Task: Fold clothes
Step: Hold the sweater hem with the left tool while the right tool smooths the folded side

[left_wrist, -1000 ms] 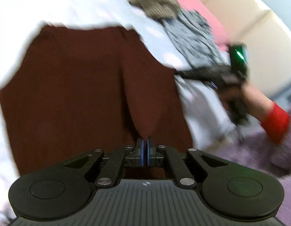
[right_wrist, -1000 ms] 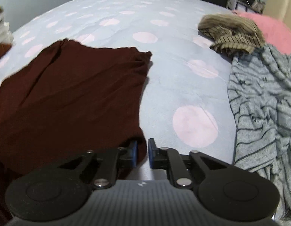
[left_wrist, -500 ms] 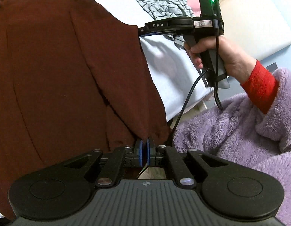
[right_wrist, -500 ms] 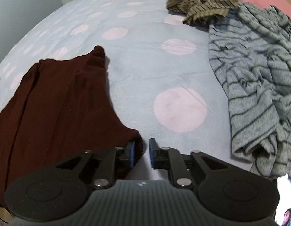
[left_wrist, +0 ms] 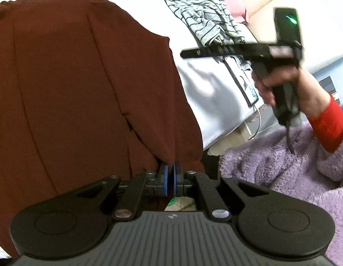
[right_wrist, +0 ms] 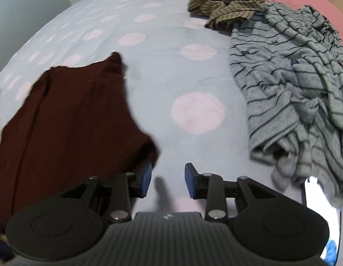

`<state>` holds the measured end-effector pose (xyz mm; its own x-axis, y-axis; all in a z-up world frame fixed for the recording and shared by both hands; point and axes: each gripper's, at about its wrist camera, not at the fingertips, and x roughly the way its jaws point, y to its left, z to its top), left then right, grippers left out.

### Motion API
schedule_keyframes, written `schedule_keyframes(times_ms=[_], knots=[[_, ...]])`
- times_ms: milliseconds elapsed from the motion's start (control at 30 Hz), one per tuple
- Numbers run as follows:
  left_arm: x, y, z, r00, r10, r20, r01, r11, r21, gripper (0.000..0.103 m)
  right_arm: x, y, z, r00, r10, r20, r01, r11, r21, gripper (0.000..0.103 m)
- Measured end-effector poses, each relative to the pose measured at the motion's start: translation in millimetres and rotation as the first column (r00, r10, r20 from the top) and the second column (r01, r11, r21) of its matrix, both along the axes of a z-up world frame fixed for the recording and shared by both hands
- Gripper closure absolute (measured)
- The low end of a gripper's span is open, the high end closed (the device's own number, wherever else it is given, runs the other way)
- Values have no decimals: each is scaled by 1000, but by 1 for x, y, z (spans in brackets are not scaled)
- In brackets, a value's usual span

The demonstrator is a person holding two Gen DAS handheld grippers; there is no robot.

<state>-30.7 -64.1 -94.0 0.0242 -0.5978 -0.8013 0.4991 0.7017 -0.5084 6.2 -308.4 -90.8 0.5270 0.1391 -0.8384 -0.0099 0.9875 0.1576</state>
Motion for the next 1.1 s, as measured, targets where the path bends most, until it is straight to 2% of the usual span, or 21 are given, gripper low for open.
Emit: schedule_keyframes(times_ms=[133,267,433,567,767,833,933,1100], knots=[[5,4,-1,999,40,12,-40,999,-4,101,-31,32,13,992,122,11,-123,992,21,66],[8,8,0,997,74,26,-75,997,0,101,-63,61,19,966,257,18,-258,965,46,68],[11,20,7,989,138,45,-138,990,-1,101,-91,95,5,926,377,-21,-373,923,94,68],[18,33,1,981,192,38,-193,981,17,101,-103,118,-13,892,448,-60,-440,890,118,68],[24,41,-6,974,226,25,-226,974,27,101,-116,145,-27,852,519,-69,-516,854,59,68],[24,42,-6,973,229,26,-230,973,25,101,-121,153,-22,837,545,-47,-545,838,18,68],[23,48,-5,972,231,28,-232,972,26,101,-125,163,-9,816,577,12,-577,816,15,67],[22,54,-5,972,234,29,-235,972,26,101,-114,174,-10,835,550,19,-549,830,96,68]])
